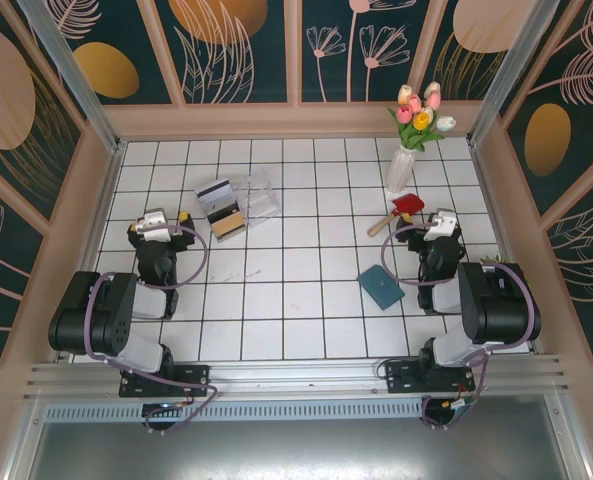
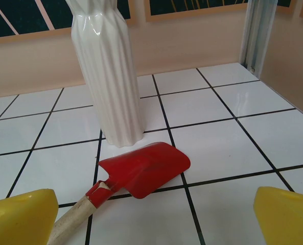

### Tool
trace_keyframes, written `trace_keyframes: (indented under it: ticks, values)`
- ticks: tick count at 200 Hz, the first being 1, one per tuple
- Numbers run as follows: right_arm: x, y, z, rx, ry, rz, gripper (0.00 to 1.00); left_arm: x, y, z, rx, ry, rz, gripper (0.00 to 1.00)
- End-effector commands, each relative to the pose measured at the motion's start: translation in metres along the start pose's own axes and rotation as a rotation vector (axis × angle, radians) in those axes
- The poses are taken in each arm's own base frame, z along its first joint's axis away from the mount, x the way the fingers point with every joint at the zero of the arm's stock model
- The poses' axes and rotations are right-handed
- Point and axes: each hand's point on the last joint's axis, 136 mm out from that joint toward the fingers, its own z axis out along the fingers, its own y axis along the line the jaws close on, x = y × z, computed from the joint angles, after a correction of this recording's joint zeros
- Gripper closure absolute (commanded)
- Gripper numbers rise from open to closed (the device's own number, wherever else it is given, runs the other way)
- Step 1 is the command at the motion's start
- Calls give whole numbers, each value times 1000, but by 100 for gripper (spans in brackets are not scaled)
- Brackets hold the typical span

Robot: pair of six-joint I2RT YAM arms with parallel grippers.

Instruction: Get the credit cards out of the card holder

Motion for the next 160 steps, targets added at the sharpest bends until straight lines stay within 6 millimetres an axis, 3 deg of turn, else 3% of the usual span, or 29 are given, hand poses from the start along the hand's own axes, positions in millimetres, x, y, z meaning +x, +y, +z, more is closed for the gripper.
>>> trace_keyframes:
  ticks: [1, 160]
  values:
    - [-7, -1, 4, 2, -20, 13, 1, -5, 0, 1, 5, -17, -15, 1]
    - [-8, -1, 1, -16, -29, 17, 1, -7, -3, -2, 28, -27, -6, 2]
